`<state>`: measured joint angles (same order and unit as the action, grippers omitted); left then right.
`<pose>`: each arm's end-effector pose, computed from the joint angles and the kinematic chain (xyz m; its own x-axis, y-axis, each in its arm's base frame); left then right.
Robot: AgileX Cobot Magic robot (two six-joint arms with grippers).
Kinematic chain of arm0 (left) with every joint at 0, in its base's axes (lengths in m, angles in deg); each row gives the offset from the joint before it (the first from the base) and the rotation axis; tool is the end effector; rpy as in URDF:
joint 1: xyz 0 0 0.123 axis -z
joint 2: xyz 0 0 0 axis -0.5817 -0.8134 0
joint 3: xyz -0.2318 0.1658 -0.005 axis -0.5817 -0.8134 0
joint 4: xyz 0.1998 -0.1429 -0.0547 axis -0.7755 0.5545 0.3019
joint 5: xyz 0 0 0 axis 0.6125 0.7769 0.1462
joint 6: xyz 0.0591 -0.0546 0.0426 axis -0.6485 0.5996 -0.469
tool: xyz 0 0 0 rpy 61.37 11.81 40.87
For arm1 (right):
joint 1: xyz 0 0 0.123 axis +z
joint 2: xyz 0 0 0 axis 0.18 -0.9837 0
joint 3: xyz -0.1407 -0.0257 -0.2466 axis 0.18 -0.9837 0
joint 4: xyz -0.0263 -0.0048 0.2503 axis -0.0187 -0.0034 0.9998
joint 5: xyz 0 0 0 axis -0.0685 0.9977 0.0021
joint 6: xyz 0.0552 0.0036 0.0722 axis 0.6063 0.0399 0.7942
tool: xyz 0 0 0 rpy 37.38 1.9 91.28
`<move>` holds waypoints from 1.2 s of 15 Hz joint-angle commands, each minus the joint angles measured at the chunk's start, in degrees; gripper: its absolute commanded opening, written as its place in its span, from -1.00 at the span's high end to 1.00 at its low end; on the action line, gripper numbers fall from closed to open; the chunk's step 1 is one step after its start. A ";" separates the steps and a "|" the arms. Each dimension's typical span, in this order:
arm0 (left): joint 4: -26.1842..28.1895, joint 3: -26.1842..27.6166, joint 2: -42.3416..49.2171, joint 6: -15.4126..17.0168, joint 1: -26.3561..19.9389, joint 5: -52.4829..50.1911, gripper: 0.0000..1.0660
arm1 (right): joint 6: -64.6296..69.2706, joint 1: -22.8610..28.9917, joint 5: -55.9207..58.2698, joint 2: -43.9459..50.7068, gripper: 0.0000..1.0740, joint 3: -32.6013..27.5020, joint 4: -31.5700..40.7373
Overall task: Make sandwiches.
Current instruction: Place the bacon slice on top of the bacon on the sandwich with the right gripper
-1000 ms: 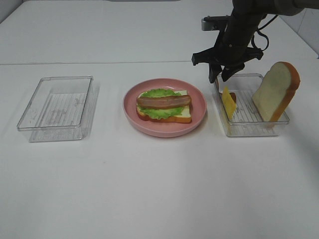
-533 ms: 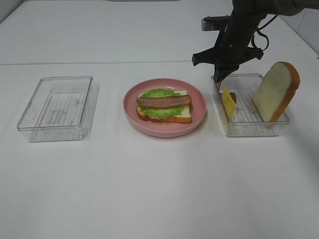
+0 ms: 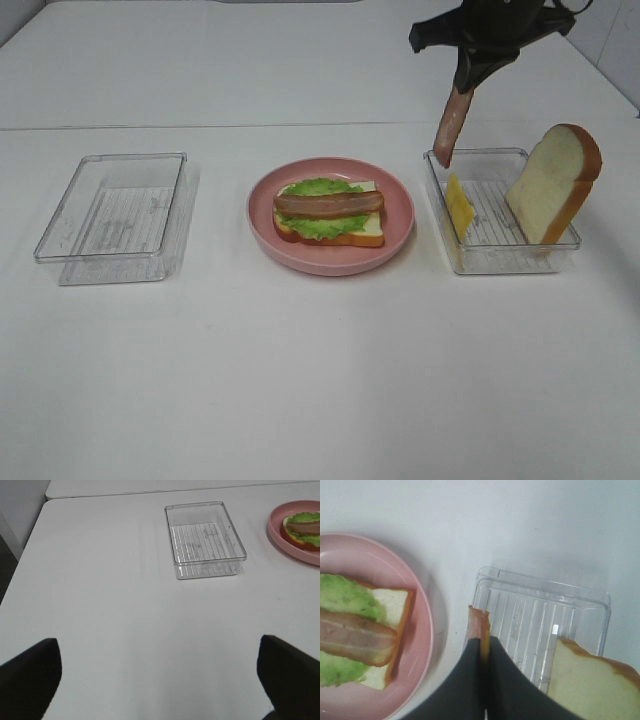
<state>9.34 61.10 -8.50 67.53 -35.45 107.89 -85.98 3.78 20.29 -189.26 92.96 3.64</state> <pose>-0.0087 -0.0007 0.2810 -0.4508 -0.0113 -0.8925 0.0037 0.9999 -0.0146 0.4590 0.1118 0.2608 -0.8682 -0.2326 -0.4383 -0.2380 0.9703 -0.0435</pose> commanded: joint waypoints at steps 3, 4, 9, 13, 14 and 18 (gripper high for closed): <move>0.46 -0.11 0.34 0.06 -0.23 -0.29 -0.85 | -0.69 0.80 3.78 7.56 1.00 0.29 6.70; 0.46 -0.11 0.34 0.06 -0.23 -0.29 -0.85 | -0.69 2.23 4.58 7.62 1.00 0.29 7.10; 0.46 -0.11 0.34 0.06 -0.23 -0.29 -0.85 | 0.23 11.52 1.49 5.10 1.00 0.29 10.49; 0.46 -0.11 0.34 0.06 -0.23 -0.29 -0.85 | 0.86 19.08 -2.23 -0.11 1.00 0.29 12.26; 0.46 -0.11 0.34 0.06 -0.23 -0.29 -0.85 | 0.86 20.00 -2.75 -0.74 1.00 0.29 12.61; 0.46 -0.11 0.34 0.06 -0.23 -0.29 -0.85 | 0.80 21.20 -6.13 -5.10 1.00 0.29 15.07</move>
<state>9.34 61.10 -8.50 67.53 -35.45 107.89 -85.47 25.15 14.96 -194.01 92.96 18.65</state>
